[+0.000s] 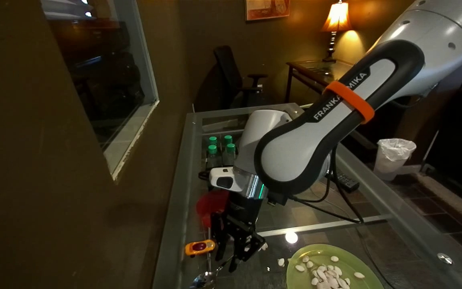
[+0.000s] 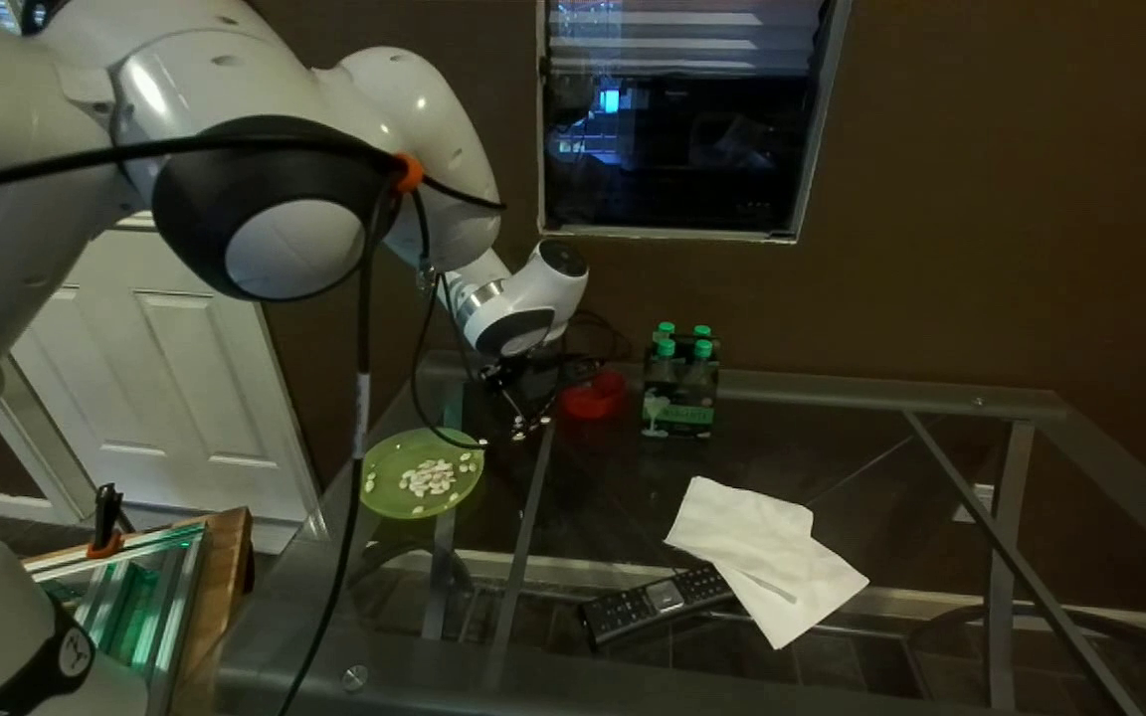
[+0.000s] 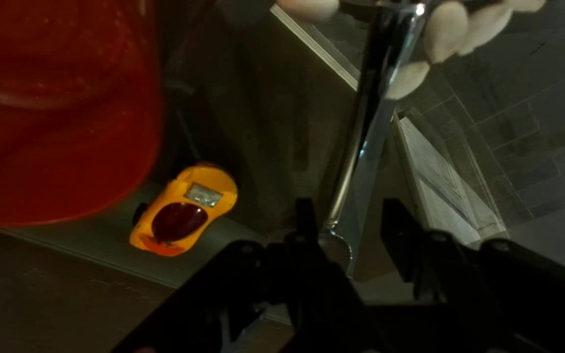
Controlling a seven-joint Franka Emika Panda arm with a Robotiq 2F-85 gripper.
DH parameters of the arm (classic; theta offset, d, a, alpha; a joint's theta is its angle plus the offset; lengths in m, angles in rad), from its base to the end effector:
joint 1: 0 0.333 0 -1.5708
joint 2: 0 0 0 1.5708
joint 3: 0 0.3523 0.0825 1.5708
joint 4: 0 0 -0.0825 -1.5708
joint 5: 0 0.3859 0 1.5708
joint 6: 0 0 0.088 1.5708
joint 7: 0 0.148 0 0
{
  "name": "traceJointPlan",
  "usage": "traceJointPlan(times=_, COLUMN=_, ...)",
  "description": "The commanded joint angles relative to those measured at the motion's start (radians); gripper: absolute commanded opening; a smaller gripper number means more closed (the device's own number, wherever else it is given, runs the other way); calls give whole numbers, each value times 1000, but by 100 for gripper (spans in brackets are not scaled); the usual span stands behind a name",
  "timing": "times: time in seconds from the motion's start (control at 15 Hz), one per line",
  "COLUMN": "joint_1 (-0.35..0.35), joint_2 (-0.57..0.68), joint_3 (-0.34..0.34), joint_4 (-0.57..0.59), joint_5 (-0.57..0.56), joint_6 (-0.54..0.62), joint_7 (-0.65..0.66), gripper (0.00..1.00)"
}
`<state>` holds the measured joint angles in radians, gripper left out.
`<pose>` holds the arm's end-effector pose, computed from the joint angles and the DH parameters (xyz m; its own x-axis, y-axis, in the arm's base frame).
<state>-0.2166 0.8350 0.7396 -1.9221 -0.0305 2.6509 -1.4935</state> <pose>0.5784 0.3128 0.1486 -0.2365 0.8399 0.4885 0.9646 0.2634 0.0141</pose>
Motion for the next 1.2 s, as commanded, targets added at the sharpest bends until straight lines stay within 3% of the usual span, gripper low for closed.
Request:
traceJointPlan(times=0.0, joint_1=1, joint_2=34, joint_3=-3, joint_4=56, joint_5=61, joint_6=-62, joint_7=-60, gripper=38)
traceJointPlan(times=0.4, joint_1=5, joint_2=40, joint_3=-33, joint_4=90, joint_5=121, joint_6=-142, joint_7=-96, gripper=27)
traceJointPlan(times=0.73, joint_1=14, joint_2=43, joint_3=-52, joint_4=107, joint_5=161, joint_6=-177, joint_7=-126, gripper=26)
traceJointPlan(times=0.93, joint_1=23, joint_2=41, joint_3=-61, joint_4=109, joint_5=179, joint_6=-189, joint_7=-135, gripper=0)
traceJointPlan(times=1.13, joint_1=39, joint_2=41, joint_3=-73, joint_4=107, joint_5=194, joint_6=-144, joint_7=-122, gripper=2)
